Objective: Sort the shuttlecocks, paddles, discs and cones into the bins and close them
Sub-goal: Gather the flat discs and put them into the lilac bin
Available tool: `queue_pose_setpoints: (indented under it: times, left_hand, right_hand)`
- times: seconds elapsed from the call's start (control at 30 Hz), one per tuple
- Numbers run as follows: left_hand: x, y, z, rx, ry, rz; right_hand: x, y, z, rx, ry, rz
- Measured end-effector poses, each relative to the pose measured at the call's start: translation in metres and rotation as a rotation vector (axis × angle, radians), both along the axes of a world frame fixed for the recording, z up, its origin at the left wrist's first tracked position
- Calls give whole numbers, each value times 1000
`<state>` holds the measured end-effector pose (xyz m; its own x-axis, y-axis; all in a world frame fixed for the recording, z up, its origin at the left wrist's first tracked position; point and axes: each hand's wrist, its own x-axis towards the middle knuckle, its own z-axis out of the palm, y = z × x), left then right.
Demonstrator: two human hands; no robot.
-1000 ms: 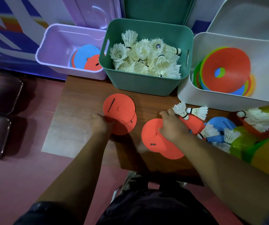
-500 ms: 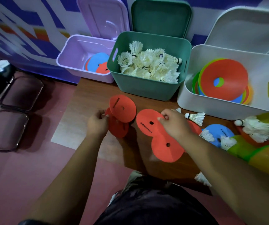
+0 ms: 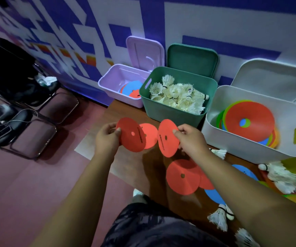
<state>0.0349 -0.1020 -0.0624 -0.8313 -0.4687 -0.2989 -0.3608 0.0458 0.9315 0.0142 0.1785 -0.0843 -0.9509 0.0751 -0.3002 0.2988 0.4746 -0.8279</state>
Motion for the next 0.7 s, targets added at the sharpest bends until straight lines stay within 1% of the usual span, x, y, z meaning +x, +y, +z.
queue_pose_setpoints:
  times: [0.13, 0.3, 0.47, 0.53, 0.6, 0.7]
  left_hand:
    - [-38, -16, 12, 36, 71, -4]
    - [-118, -54, 29, 72, 114, -42]
    - [-200, -84, 54, 151, 156, -75]
    - [-232, -99, 58, 223, 152, -97]
    - [-262, -119, 50, 284, 97, -131]
    - [-292, -148, 29, 197, -91, -168]
  right_hand:
    - [-15, -23, 15, -53, 21, -9]
    - [-46, -64, 31, -64, 50, -41]
    - [-83, -110, 49, -75, 68, -102]
    - [-98, -127, 57, -77, 81, -130]
    - [-110, -141, 61, -76, 94, -155]
    - [-123, -158, 64, -96, 72, -211]
